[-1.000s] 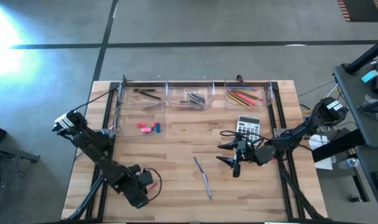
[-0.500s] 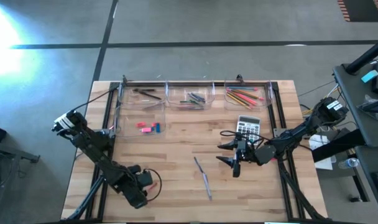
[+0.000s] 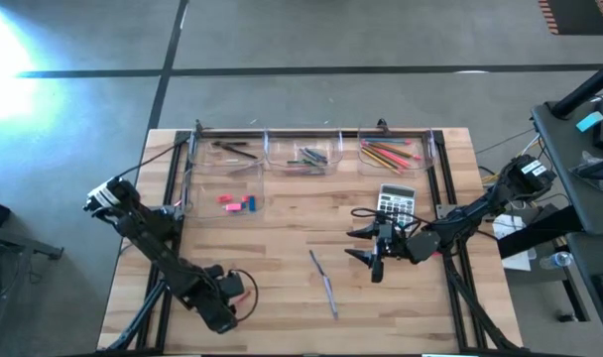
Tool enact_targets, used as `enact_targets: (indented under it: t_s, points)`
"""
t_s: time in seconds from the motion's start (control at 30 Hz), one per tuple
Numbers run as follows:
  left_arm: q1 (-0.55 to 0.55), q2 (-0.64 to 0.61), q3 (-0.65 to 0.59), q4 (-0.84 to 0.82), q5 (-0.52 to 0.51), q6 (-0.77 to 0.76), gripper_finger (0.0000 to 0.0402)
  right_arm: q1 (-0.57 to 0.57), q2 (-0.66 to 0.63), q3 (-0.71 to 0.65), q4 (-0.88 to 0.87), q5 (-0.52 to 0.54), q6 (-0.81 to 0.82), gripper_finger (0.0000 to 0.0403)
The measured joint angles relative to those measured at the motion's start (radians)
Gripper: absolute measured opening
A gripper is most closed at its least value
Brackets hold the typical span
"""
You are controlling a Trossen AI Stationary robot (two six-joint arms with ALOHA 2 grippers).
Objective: Sort crayons/erasers/pens/pencils in bins
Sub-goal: Put the red crayon into the top center transparent bin
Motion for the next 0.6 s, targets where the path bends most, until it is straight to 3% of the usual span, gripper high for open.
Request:
enact_targets:
  t_s: [0.17,0.37,0.6]
  points:
    - [-0.004,0.043,0.044,-0.018,0.004,-0.001,0.0173,0.0,0.0,0.0,0.0,0.0,0.0,0.0224]
    - [-0.005,0.079,0.109,-0.163,0.006,-0.001,0.0158,0.0,0.0,0.0,-0.001,0.0,0.0,0.0224]
    - [-0.005,0.11,0.107,-0.141,0.007,-0.003,0.0157,0.0,0.0,0.0,-0.007,0.0,0.008,0.0224]
